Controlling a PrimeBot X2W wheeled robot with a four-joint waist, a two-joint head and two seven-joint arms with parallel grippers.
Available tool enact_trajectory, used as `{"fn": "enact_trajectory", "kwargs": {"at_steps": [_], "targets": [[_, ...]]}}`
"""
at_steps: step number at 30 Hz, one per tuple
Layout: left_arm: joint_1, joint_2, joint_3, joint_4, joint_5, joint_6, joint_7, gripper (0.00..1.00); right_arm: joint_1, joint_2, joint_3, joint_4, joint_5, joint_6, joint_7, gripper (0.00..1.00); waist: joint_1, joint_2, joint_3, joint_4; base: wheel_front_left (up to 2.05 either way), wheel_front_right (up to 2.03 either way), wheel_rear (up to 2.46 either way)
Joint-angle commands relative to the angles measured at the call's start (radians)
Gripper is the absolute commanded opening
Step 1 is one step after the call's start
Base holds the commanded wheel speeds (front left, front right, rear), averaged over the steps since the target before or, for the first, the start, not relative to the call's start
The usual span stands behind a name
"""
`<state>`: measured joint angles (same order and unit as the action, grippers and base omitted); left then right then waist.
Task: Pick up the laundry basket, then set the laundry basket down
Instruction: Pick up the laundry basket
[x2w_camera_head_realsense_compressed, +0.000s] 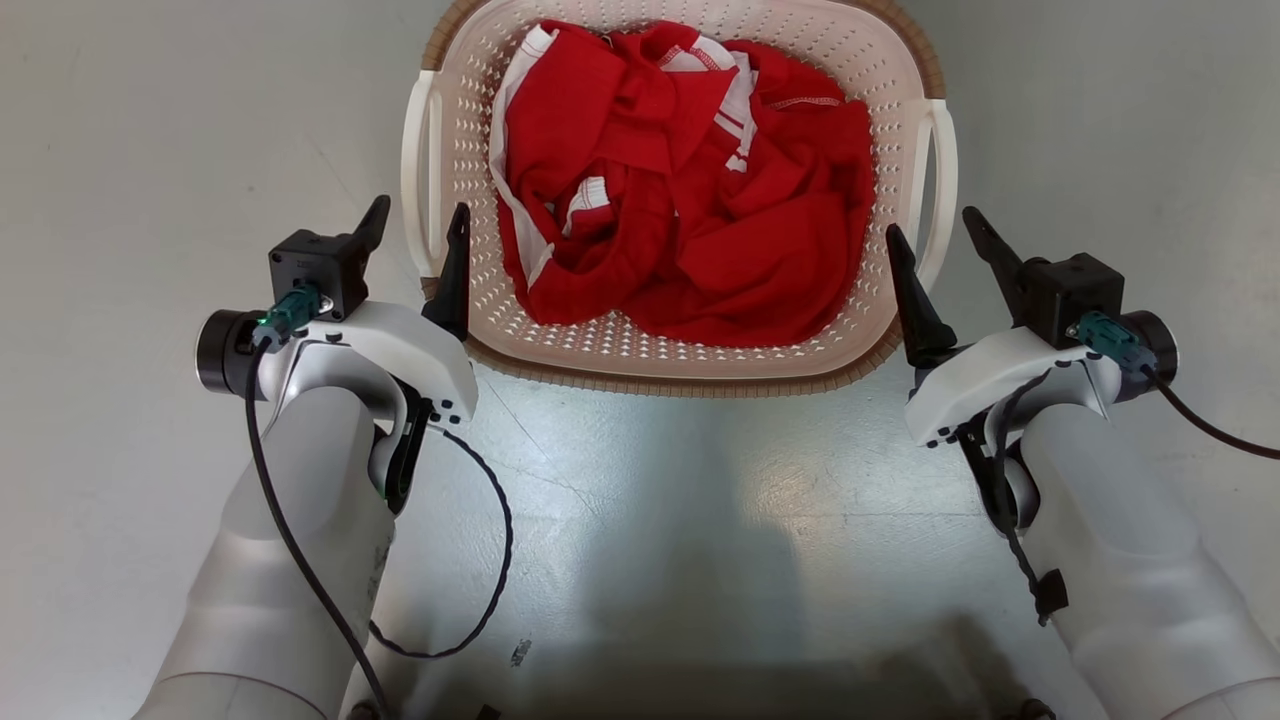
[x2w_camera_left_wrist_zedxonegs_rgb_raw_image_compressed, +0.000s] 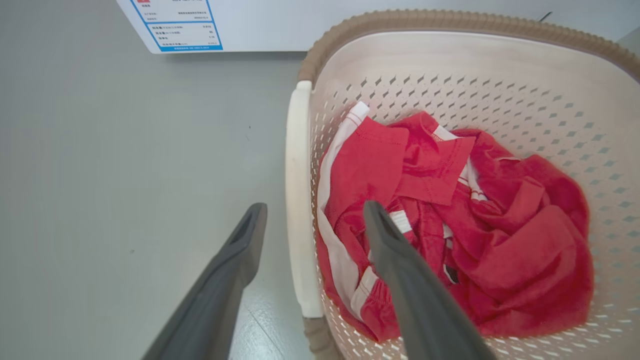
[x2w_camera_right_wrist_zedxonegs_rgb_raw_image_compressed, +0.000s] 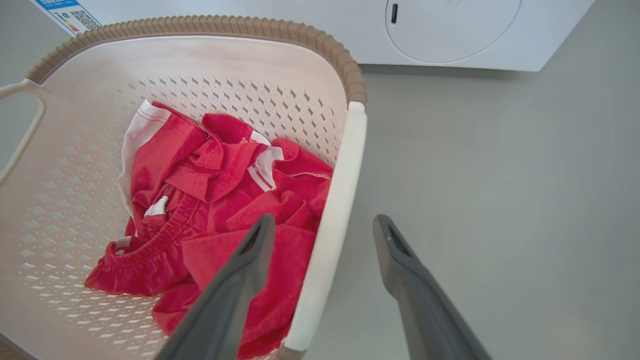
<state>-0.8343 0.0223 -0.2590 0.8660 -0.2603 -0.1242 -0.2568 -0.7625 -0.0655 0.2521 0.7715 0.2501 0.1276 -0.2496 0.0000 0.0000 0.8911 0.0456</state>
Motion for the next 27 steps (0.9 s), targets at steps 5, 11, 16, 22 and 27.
{"fn": "enact_trajectory", "kwargs": {"at_steps": [5,11,16,22,27], "targets": [[-0.009,0.029,-0.002,0.036,-0.01,0.007,-0.005,1.0,0.013,0.015,0.052,0.007,0.049,0.003,-0.012,1.0,0.0,0.0,0.008,0.002,0.0,0.0,0.0],[-0.025,0.028,-0.016,0.061,-0.024,0.012,-0.005,1.0,0.0,0.015,0.061,0.024,0.06,0.003,-0.012,1.0,0.0,0.0,0.017,0.004,0.0,0.0,0.0],[-0.035,0.028,-0.031,0.076,-0.039,0.017,-0.005,1.0,-0.013,0.015,0.066,0.045,0.068,0.003,-0.012,1.0,0.0,0.0,0.027,0.003,0.0,0.0,0.0],[-0.042,0.028,-0.048,0.085,-0.054,0.021,-0.005,1.0,-0.024,0.015,0.078,0.06,0.084,0.003,-0.012,1.0,0.0,0.0,0.039,0.0,0.0,0.0,0.0],[-0.047,0.028,-0.061,0.089,-0.064,0.026,-0.005,1.0,-0.027,0.015,0.089,0.064,0.095,0.003,-0.012,1.0,0.0,0.0,0.046,-0.001,0.0,0.0,0.0]]}}
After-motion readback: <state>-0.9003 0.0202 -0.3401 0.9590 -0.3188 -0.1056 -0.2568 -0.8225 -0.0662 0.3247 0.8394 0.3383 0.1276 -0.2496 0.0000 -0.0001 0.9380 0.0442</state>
